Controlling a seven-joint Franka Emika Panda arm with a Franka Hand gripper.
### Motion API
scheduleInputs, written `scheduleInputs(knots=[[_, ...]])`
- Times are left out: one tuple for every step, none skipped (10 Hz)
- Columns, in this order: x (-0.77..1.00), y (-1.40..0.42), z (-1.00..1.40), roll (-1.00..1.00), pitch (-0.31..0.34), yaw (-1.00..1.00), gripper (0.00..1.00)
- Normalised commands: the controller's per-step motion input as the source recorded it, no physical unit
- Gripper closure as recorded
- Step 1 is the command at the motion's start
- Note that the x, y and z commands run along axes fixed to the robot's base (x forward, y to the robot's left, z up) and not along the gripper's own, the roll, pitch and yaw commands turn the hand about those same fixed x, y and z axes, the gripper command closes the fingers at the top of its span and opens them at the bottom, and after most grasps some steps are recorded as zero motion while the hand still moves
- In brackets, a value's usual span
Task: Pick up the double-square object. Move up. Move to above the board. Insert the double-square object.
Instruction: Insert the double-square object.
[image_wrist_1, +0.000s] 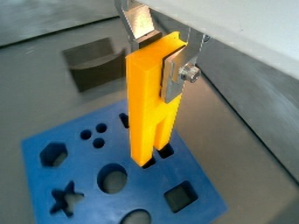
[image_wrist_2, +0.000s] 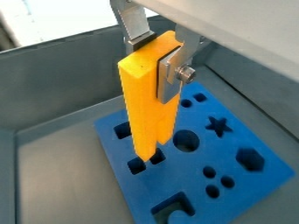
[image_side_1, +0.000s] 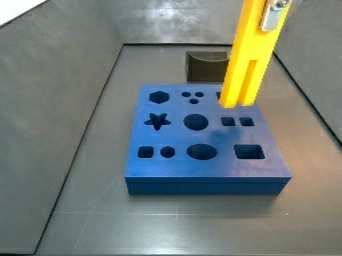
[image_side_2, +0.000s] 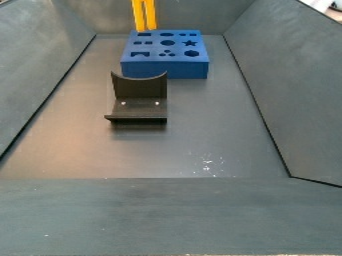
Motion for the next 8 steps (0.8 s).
scheduleInputs(knots=[[0.03, 0.0, -0.07, 0.0, -0.121, -1.0, 1.0], [0.06, 0.0, -0.08, 0.0, -0.157, -0.97, 1.0], [0.31, -0.01, -0.12, 0.0, -0.197, -0.72, 1.0], [0.45, -0.01, -0.06, 0.0, -0.224, -0.57, 1.0], [0.47, -0.13, 0.0, 0.02, -0.189, -0.51, 1.0], [0.06, -0.07, 0.0, 0.0, -0.004, -0.12, 1.0], [-0.04, 0.0, 0.0, 0.0, 0.0, 0.0, 1.0], [-0.01, 0.0, -0.18, 0.0, 0.0, 0.0, 1.0]])
